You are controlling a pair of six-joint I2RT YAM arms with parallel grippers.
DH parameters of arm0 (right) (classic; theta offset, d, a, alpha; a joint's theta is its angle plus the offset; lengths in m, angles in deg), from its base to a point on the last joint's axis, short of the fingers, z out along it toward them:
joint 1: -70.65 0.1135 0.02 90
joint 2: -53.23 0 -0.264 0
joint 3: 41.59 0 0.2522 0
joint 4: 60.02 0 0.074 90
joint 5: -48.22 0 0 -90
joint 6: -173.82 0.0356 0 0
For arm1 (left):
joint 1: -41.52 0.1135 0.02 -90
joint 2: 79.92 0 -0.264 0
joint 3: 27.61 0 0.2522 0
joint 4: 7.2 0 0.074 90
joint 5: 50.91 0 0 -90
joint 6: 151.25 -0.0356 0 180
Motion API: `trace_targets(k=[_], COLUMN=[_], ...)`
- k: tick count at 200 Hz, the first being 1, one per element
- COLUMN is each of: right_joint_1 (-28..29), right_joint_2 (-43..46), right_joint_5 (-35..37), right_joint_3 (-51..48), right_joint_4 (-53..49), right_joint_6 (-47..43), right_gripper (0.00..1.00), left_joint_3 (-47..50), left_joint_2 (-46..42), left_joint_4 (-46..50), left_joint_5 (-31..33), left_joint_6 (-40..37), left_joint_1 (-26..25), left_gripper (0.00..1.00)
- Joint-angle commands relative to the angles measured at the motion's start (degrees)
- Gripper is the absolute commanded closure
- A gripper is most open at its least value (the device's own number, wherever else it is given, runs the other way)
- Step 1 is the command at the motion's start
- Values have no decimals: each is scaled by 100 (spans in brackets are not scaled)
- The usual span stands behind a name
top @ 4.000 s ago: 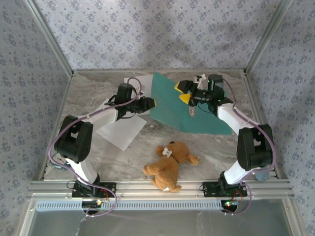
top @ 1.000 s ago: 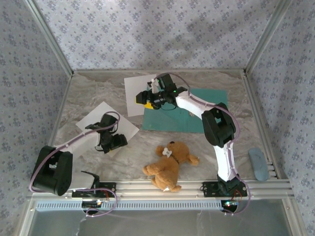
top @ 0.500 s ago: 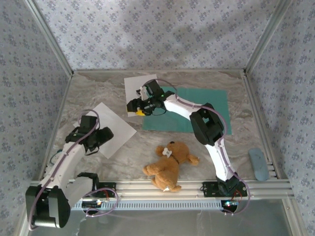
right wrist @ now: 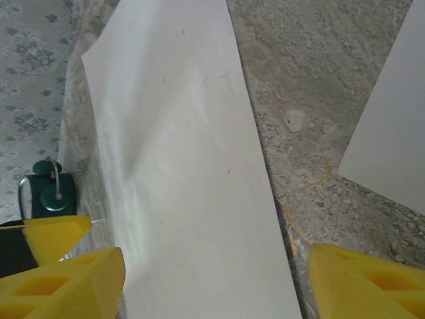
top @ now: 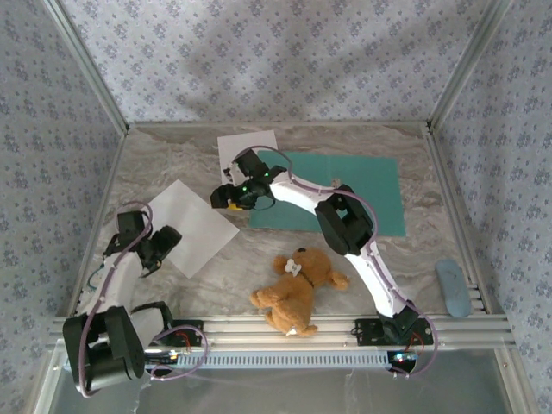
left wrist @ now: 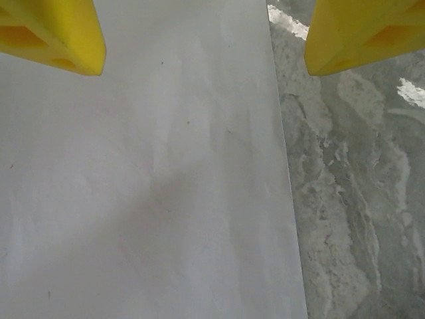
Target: Put the files into the folder
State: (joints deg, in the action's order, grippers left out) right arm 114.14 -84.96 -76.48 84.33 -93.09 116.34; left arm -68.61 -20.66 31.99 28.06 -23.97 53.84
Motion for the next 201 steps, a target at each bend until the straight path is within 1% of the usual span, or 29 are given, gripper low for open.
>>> trace_targets(k=[1, 36, 90, 120, 151, 201], right_joint_1=[72, 158, 247, 295, 363, 459], right_joint_2=[-205, -398, -445, -415, -337, -74], right_joint_5=[97, 77, 138, 121, 152, 191], right_joint_3=[275, 503, 491, 430, 361, -51], right_joint_4=[-195, -410, -530, -539, -658, -607], right_joint_6=[-114, -167, -238, -274, -375, -448], right_gripper=[25, 25, 25, 25, 26, 26], left_joint_3=[-38, -201, -241, -220, -195, -156], left_joint_2=[221, 666, 1053, 1135, 1109, 1078], left_joint_4=[-291, -464, -716, -841, -900, -946], left_joint_5=[-305, -588, -645, -763, -846, -918], left_joint_6=[-208, -283, -379, -412, -457, -449], left_joint_1=[169, 298, 372, 431, 445, 447], left_gripper=[22, 23, 25, 25, 27, 28])
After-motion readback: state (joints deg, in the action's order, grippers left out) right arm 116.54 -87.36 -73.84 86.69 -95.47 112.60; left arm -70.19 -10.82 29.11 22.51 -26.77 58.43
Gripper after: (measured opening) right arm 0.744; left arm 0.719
